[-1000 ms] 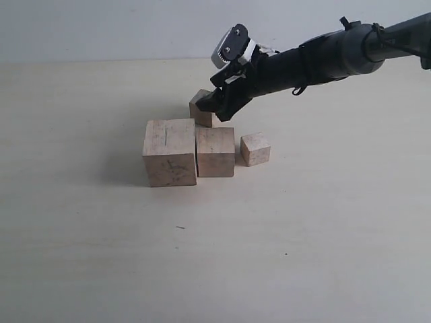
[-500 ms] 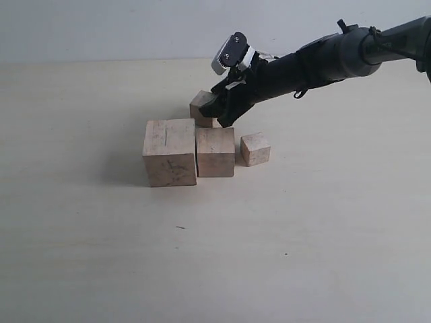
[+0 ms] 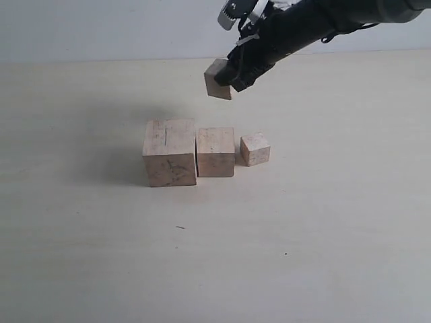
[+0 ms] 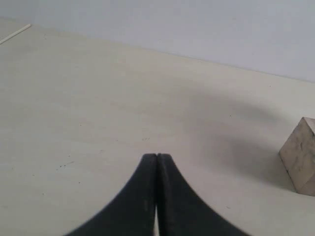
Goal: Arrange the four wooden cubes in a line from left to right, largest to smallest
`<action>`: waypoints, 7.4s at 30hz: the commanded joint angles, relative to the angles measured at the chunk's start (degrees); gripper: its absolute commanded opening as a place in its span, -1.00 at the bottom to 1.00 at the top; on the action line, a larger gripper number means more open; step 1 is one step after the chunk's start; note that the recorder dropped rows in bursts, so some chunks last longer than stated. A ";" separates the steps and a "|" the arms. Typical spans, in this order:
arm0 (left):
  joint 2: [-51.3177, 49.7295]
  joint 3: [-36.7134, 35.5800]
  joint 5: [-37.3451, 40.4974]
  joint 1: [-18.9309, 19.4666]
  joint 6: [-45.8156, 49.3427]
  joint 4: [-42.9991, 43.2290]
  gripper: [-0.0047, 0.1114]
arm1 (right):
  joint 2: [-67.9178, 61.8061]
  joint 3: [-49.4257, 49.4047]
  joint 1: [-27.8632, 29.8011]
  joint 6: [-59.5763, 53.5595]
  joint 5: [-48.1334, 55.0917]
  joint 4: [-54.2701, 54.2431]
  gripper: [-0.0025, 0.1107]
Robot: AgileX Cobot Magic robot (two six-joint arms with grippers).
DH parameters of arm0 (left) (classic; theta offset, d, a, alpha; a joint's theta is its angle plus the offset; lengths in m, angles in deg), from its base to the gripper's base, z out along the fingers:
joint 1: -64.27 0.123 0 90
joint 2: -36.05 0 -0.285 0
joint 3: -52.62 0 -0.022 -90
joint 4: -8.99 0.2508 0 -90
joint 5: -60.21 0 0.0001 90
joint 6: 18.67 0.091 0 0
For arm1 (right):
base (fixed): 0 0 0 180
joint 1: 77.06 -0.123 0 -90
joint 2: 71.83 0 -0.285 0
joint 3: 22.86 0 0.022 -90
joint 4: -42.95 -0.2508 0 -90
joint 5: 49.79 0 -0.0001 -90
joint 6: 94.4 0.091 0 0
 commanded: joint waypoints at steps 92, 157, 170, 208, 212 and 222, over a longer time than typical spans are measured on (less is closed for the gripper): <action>0.33 0.00 -0.38 -0.26 -0.12 -0.16 -0.92 | -8.09 -1.28 4.72 -18.89 28.06 7.89 -0.96; 0.33 0.00 -0.38 -0.26 -0.12 -0.16 -0.92 | 0.21 -1.28 2.40 21.29 20.26 26.71 0.23; 0.33 0.00 -0.38 -0.26 -0.12 -0.16 -0.92 | -2.59 -1.28 2.03 27.90 16.11 30.09 0.23; 0.33 0.00 -0.38 -0.26 -0.12 -0.16 -0.92 | 1.08 -1.28 2.03 36.99 20.97 31.20 0.23; 0.33 0.00 -0.38 -0.26 -0.12 -0.16 -0.92 | 5.15 -1.28 2.03 46.96 25.61 34.56 -0.01; 0.33 0.00 -0.38 -0.26 -0.12 -0.16 -0.92 | 15.90 -1.28 2.03 52.17 28.03 26.20 -0.96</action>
